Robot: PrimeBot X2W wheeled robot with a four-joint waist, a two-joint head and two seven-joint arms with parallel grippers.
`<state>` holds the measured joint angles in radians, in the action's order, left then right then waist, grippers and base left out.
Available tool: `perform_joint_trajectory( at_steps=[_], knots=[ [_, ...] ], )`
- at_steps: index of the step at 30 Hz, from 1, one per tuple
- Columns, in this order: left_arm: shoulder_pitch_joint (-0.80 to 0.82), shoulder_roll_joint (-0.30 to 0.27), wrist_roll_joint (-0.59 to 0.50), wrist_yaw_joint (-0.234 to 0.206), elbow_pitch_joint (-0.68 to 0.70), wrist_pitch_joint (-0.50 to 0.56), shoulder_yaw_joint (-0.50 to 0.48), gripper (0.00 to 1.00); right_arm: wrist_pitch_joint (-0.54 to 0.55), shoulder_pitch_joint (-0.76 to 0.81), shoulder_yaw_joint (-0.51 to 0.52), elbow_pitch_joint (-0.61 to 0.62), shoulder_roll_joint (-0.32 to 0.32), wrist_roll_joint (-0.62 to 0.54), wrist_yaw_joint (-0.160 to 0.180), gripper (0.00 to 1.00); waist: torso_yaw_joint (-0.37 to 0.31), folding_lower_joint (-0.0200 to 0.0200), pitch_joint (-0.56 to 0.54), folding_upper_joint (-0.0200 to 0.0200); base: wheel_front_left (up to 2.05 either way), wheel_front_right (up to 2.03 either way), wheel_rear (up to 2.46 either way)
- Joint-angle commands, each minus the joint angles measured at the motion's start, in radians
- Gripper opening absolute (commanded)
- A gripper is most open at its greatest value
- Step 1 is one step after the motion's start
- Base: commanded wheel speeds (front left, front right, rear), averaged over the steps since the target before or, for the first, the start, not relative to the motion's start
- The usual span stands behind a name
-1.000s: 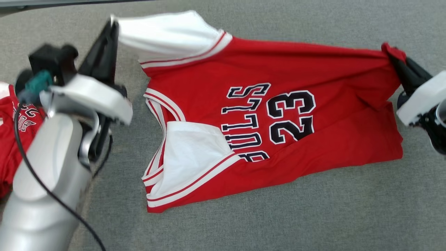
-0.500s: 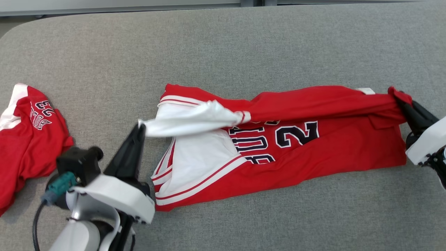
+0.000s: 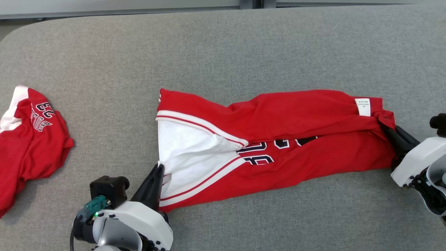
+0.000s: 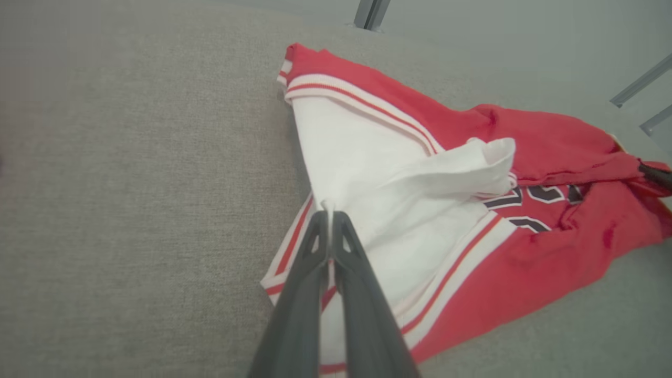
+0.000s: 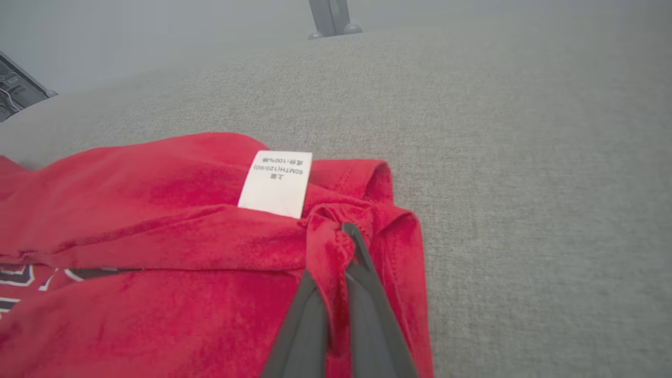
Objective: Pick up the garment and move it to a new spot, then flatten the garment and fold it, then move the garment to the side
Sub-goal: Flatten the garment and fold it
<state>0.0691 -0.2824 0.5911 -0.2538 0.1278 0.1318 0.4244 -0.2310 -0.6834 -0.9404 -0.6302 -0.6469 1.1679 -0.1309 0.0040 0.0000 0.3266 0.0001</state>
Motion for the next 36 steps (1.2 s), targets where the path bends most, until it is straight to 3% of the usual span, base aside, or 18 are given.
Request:
perform_joint_trajectory(
  at_steps=[1,2,3,8,11,19,28,36],
  knots=[
    [-0.005,0.000,-0.010,-0.010,-0.033,-0.005,0.003,0.45,-0.013,0.015,0.012,-0.012,0.003,-0.007,0.000,1.00,-0.003,0.0000,-0.011,-0.0001,0.00,0.00,0.00],
    [-0.003,0.005,-0.014,-0.016,-0.047,-0.013,0.001,0.95,-0.018,0.018,0.017,-0.022,0.004,-0.013,0.000,1.00,-0.004,0.0000,-0.017,-0.0001,0.00,0.00,0.00],
    [-0.002,0.009,-0.018,-0.022,-0.057,-0.024,-0.001,1.00,-0.022,0.021,0.027,-0.031,0.006,-0.016,0.000,1.00,-0.005,0.0000,-0.023,-0.0001,0.00,0.00,0.00],
    [0.010,0.015,-0.049,-0.053,-0.079,-0.087,-0.022,1.00,-0.035,0.018,0.079,-0.073,0.018,-0.081,0.000,1.00,-0.011,0.0000,-0.052,-0.0001,0.00,0.00,0.00],
    [0.018,0.013,-0.083,-0.075,-0.091,-0.147,-0.038,1.00,-0.036,0.013,0.181,-0.066,0.046,-0.195,0.000,1.00,-0.019,0.0000,-0.077,-0.0001,0.00,0.00,0.00],
    [0.027,0.026,-0.156,-0.089,-0.146,-0.321,-0.037,1.00,-0.036,0.197,0.484,0.100,0.218,-0.560,0.000,1.00,-0.038,0.0000,-0.161,-0.0001,0.00,0.00,0.00],
    [-0.014,0.065,-0.183,-0.057,-0.193,-0.391,-0.030,1.00,-0.036,0.432,0.663,0.270,0.419,-0.821,0.000,1.00,-0.058,0.0000,-0.239,-0.0001,0.00,0.00,0.00],
    [-0.086,0.100,-0.245,-0.019,-0.229,-0.398,-0.051,1.00,-0.036,0.578,0.729,0.324,0.502,-0.908,0.000,1.00,-0.062,0.0000,-0.288,-0.0001,0.00,0.00,0.00]
  ],
)
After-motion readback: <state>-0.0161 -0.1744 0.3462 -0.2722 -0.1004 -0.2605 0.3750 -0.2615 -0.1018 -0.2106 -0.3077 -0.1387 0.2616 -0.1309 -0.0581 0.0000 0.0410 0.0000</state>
